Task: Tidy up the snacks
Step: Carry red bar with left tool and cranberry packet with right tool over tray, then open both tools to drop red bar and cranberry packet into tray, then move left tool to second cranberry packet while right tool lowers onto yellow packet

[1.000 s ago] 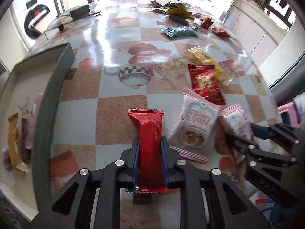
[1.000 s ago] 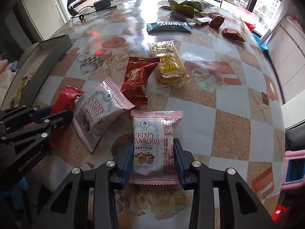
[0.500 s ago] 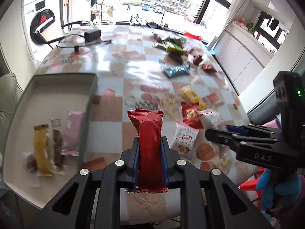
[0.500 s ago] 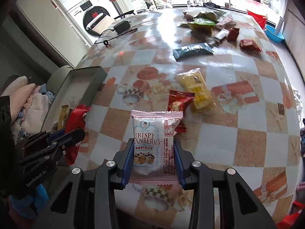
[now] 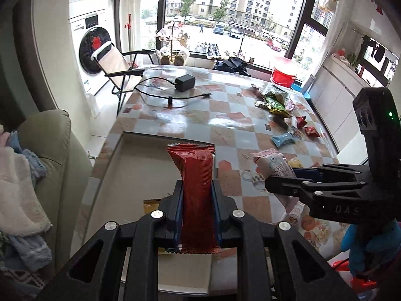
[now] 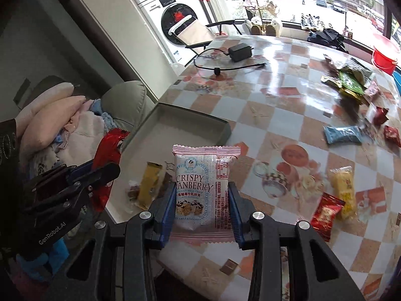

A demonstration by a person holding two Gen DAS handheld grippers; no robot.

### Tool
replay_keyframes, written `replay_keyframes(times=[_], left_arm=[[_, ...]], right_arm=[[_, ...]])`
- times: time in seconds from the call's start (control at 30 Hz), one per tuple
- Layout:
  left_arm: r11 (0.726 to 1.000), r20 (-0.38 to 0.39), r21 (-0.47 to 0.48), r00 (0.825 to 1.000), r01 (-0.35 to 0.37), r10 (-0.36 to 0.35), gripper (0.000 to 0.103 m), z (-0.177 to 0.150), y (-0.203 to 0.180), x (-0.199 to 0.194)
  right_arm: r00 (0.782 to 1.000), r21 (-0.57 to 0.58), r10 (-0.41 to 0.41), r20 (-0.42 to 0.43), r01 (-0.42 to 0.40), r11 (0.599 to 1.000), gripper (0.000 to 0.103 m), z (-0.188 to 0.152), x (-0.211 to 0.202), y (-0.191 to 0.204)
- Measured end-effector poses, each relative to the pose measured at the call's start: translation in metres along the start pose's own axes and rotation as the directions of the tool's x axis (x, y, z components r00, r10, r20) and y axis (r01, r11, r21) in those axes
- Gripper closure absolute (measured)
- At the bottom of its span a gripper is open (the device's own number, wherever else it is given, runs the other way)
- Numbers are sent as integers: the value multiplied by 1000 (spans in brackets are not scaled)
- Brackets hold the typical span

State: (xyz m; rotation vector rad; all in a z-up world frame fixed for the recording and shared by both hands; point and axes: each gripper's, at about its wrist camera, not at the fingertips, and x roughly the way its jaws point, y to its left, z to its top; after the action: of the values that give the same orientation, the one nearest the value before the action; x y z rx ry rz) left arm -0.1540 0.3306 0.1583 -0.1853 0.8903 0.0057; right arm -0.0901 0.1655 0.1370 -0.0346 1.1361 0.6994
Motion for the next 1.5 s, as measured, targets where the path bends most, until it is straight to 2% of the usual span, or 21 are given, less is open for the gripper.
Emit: replay_keyframes(times=[0.13, 0.27, 0.57, 0.6, 0.67, 0.7, 0.73, 0.77, 0.8, 0.83, 0.87, 0.97, 1.07, 1.17, 1.23, 1.33, 1.43, 1.5], left_arm=[[999, -5, -27, 1000, -31, 31, 81, 4, 26, 3], [997, -59, -57, 997, -53, 49, 81, -10, 45, 29], [990, -204, -123, 978, -63, 37, 80, -51, 67, 92], [990, -215, -121, 976, -70, 43, 76, -54, 67, 97], [991, -230, -105, 972, -80, 54, 57, -59, 66, 102], [992, -232, -96, 971, -86, 61, 38, -62, 64, 103], [992, -226, -87, 972, -91, 69, 29, -64, 62, 103], [993, -218, -77, 973, -95, 76, 27, -65, 60, 101], [993, -215, -64, 973, -99, 84, 27, -65, 57, 100], [993, -212, -54, 973, -102, 89, 26, -65, 56, 99], [993, -207, -45, 974, -104, 93, 25, -65, 53, 97], [995, -183, -27, 979, -98, 92, 25, -61, 41, 89], [997, -143, 10, 987, -73, 74, 24, -56, 20, 79], [994, -101, 89, 993, -57, 66, 22, -52, -12, 69], [990, -94, 143, 995, -16, 30, 21, -52, -38, 66], [975, -113, 216, 993, 49, -25, 20, -55, -74, 70], [954, -154, 287, 987, 84, -40, 20, -63, -112, 86], [944, -193, 311, 980, 108, -48, 20, -70, -135, 98]], right_arm=[[1000, -37, 14, -20, -15, 999, 63, 21, 20, 25], [999, -77, 6, -34, -9, 997, 63, 34, 46, 43], [991, -86, 2, -137, -14, 996, 63, 31, 114, 52], [989, -87, 1, -147, -14, 996, 63, 30, 120, 51], [985, -91, 2, -172, -18, 996, 60, 28, 131, 51], [982, -91, -4, -190, -14, 996, 56, 27, 136, 50], [979, -88, -10, -204, -8, 996, 44, 26, 140, 49], [977, -81, -16, -212, -1, 997, 34, 25, 141, 46], [978, -72, -21, -209, 6, 997, 17, 25, 141, 44], [980, -64, -29, -196, 17, 998, 10, 24, 139, 41], [982, -57, -39, -186, 29, 998, 10, 23, 136, 36], [982, -31, -53, -183, 48, 998, 10, 19, 124, 19], [986, 6, -91, -142, 93, 996, 10, 8, 102, -9], [988, 80, -129, -85, 136, 987, 10, -10, 72, -45], [986, 148, -157, -50, 162, 976, 10, -28, 50, -74], [975, 261, -221, 2, 213, 942, 10, -56, 15, -121], [956, 369, -292, 38, 258, 893, 10, -86, -15, -168], [944, 424, -331, 9, 296, 856, 0, -106, -24, -198]])
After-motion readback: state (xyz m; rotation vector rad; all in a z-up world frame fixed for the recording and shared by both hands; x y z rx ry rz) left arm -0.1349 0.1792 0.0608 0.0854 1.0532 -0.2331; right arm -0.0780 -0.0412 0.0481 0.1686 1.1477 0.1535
